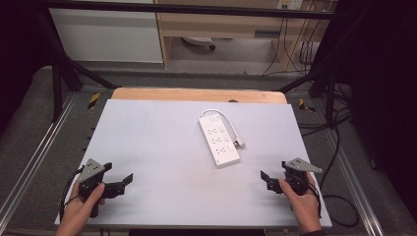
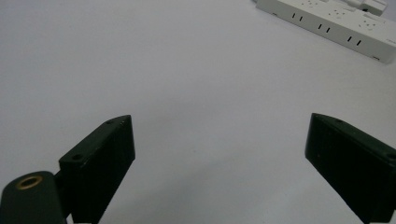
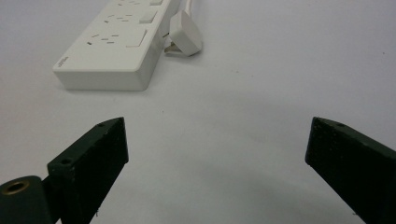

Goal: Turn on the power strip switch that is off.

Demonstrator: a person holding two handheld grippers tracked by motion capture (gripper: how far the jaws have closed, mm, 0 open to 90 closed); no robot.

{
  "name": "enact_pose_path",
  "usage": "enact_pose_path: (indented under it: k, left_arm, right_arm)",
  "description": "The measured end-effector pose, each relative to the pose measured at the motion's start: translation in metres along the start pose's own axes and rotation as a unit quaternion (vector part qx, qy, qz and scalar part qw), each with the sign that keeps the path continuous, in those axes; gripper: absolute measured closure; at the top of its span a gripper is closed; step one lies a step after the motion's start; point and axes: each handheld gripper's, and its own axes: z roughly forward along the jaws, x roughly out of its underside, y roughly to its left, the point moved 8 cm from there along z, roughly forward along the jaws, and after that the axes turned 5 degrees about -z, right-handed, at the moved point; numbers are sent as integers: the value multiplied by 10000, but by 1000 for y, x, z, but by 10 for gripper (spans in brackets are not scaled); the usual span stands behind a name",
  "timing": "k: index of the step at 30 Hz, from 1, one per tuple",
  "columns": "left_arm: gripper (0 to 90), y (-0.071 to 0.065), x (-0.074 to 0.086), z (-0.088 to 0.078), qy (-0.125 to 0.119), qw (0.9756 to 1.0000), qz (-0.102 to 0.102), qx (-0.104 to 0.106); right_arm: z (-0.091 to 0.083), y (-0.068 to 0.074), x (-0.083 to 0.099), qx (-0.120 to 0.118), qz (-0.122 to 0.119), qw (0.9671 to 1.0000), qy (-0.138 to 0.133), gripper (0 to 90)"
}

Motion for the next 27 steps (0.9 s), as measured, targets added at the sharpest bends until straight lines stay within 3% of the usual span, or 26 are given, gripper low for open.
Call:
enact_pose_path:
  k: [7, 16, 27]
  left_arm:
    - [86, 0, -1, 0, -29, 10000, -17, -4]
    - [86, 0, -1, 0, -22, 10000, -14, -5]
    - [85, 0, 0, 1, 27, 10000, -70, -25]
  right_arm:
    - [0, -3, 5, 26, 70, 9999, 152, 62]
    - [-2, -4, 1, 72, 117, 9999, 63, 62]
    - [-3, 5, -7, -165, 102, 9998, -29, 45]
